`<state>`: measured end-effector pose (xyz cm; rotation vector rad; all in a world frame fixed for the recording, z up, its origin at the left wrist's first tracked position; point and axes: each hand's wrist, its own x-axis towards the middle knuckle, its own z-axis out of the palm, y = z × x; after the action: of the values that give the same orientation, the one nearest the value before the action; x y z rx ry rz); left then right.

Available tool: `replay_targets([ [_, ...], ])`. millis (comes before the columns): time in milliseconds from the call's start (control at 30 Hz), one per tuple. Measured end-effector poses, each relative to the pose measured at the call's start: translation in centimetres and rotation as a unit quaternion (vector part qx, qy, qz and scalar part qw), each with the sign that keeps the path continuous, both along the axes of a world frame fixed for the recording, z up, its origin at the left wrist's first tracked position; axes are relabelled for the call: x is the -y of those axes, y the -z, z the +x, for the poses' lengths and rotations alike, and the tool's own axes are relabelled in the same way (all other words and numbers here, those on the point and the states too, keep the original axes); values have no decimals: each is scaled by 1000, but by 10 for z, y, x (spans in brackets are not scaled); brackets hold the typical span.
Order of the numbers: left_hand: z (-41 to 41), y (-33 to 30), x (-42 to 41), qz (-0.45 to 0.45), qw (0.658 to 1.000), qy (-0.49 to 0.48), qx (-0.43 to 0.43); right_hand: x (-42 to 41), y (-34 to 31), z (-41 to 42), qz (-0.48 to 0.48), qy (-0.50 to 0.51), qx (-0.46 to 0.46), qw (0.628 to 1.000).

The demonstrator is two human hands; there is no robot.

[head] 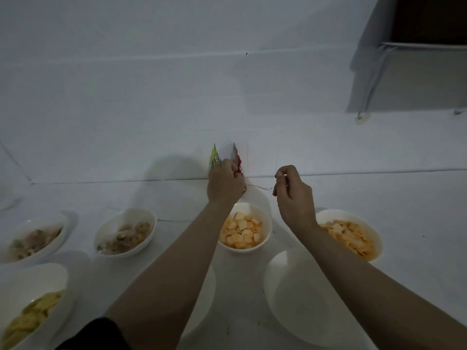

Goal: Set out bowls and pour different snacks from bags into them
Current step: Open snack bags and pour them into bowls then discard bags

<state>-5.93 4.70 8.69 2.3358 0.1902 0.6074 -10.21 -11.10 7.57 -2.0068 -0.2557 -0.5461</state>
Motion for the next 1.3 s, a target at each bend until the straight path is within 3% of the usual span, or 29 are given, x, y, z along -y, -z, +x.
replay_targets([
  [133,36,0,-20,-11,998,-37,-46,-2,4,21,-51,8,-7,999],
  [267,70,1,-37,-29,985,-78,-153,-6,11,34,-63,17,-21,998],
  [367,87,2,-44,11,973,-36,-226,-6,18,38,-63,22,-32,997],
  [467,97,7,-51,51,969,-32,-241,-4,26,41,-65,25,-41,997],
  [633,96,14,-56,51,976,-61,-204,-3,35,44,-63,17,-43,997],
  [767,85,16,-71,-61,979,-54,-185,-11,32,41,-63,-11,-26,998],
  [833,71,14,-77,-71,982,-54,-166,-14,29,36,-68,-30,-17,997],
  [1000,18,-3,-74,-76,993,-70,-59,-17,17,21,-49,-45,9,998],
  [1300,-86,-42,-7,-87,988,62,115,9,-19,-23,52,-53,17,997],
])
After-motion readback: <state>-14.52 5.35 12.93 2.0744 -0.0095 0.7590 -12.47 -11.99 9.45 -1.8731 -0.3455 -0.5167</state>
